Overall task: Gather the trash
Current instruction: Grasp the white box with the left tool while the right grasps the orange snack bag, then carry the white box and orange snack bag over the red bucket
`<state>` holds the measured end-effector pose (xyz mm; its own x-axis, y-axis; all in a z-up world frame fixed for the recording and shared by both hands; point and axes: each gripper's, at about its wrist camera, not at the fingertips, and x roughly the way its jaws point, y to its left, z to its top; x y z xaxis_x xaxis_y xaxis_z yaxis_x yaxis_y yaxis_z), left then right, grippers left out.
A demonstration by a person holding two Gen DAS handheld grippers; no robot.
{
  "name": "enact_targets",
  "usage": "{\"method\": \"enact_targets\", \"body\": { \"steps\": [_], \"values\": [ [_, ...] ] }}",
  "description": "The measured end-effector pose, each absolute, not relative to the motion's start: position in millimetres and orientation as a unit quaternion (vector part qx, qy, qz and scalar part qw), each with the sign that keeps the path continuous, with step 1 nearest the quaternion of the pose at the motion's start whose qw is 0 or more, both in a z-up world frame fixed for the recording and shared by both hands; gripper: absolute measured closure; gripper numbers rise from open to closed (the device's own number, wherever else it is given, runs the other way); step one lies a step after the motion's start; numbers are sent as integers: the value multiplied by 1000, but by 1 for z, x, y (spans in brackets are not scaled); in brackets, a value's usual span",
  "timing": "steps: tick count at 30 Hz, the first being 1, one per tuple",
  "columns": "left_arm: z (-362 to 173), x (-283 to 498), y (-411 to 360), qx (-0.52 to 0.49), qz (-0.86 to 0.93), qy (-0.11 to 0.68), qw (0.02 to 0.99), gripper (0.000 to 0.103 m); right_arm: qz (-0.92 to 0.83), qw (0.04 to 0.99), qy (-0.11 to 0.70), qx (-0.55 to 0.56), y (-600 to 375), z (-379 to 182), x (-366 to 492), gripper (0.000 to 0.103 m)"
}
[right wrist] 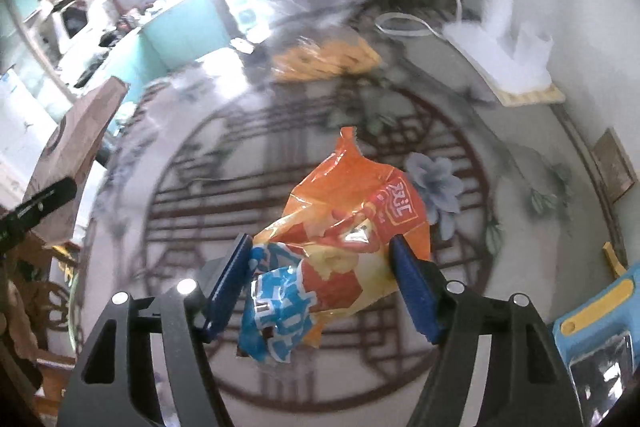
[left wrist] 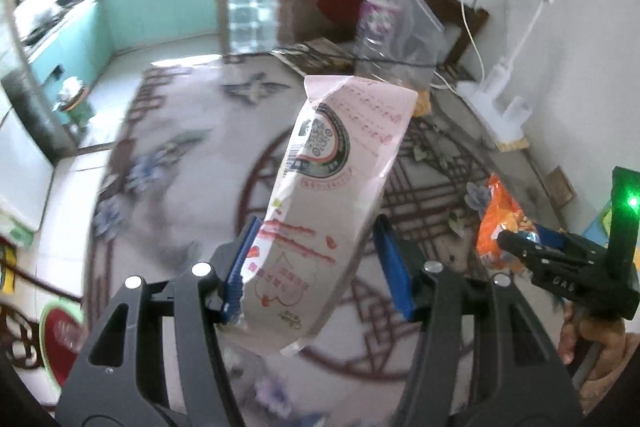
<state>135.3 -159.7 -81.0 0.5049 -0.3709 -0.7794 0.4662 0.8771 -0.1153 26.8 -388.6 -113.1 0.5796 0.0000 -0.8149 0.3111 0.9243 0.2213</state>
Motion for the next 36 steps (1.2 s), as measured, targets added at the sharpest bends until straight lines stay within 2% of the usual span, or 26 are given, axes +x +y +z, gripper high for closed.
{"method": "enact_targets", "body": {
  "steps": [6,7,8,17,36],
  "values": [
    [-55,90,-117,40,-217,407,887,49,-53,893,423,144,-345,-80,21,39],
    [-51,84,-111,35,-215,403,889,61,-46,897,418,138,-336,-74,20,40],
    [-49,80,-104,32,-212,403,890,63,-39,900,414,133,-328,-70,20,40],
    [-66,73,-55,6,-178,423,888,65,15,903,417,105,-277,-65,26,46],
    [-67,75,81,-42,-85,421,902,65,99,903,412,72,-155,-48,45,46]
  ]
}}
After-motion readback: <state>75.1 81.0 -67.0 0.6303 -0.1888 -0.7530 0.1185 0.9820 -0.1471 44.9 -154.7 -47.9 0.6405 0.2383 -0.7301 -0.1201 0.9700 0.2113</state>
